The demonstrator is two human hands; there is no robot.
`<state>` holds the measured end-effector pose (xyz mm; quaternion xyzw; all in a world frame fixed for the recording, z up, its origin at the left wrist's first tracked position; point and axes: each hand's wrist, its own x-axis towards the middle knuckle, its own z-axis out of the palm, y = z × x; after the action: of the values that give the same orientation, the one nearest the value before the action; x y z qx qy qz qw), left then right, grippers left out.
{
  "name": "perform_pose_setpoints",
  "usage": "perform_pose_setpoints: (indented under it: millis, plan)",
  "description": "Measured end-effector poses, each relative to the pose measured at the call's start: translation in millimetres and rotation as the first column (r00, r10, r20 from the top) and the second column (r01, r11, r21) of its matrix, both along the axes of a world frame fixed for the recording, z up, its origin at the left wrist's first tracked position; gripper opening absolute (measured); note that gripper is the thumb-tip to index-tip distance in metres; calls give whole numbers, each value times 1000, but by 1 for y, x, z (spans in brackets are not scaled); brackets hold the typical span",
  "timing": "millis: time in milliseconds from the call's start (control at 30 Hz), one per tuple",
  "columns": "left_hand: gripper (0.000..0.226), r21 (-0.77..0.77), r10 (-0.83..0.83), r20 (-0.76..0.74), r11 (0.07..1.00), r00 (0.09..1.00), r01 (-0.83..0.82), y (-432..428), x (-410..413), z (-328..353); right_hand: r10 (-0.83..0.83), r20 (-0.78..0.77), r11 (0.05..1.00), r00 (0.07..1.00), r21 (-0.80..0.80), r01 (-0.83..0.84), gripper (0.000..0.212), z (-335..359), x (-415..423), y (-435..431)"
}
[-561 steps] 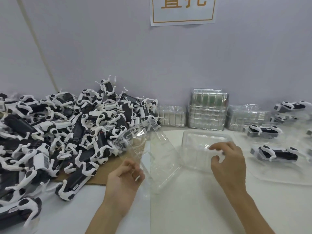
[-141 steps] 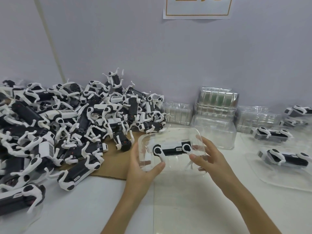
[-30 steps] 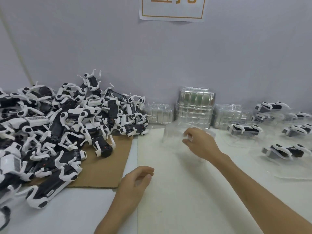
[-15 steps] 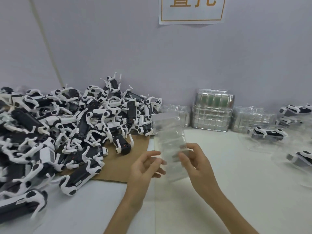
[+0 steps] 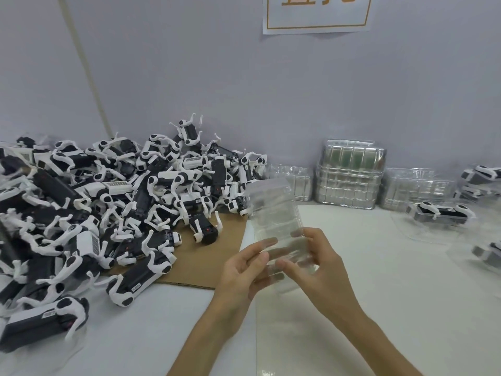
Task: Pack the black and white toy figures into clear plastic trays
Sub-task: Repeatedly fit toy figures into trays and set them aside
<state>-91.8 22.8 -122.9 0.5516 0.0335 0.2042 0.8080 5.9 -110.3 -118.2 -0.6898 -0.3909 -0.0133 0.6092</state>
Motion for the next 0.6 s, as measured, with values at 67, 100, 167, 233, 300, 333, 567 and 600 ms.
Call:
perform_pose_setpoints:
  millis: [67, 100, 167, 233, 300, 333, 567, 600]
  plan:
    - [29, 11, 29, -7, 1000, 1000, -29, 0, 0, 0, 1, 23, 1000, 1000, -9, -1, 44, 1, -1, 0]
    - [27, 17, 58, -12, 998, 998, -58, 0, -1, 0, -1, 36, 1000, 999, -13, 1, 44, 1, -1, 0]
    - [23, 13, 109, -15, 994, 994, -109, 1, 0, -1, -7, 53, 1000, 999, -14, 8, 44, 1, 0, 0]
    - [21, -5, 141, -15, 990, 990, -141, 2, 0, -2, -5, 54, 1000, 999, -7, 5, 45, 0, -1, 1]
    - [18, -8, 160, -13, 987, 987, -160, 3, 1, -3, 2, 58, 1000, 998, -5, -2, 45, 0, -1, 1]
    - [17, -3, 171, -16, 985, 985, -171, 4, 1, -3, 6, 57, 1000, 998, -6, -5, 46, 0, -1, 1]
    - [14, -4, 200, -39, 980, 979, -200, 2, -1, 1, -14, 79, 1000, 997, 18, 12, 45, 3, 0, -1]
    - [14, -9, 186, -38, 982, 982, -187, 2, -1, 2, -16, 76, 999, 997, 30, 14, 45, 3, 1, -1]
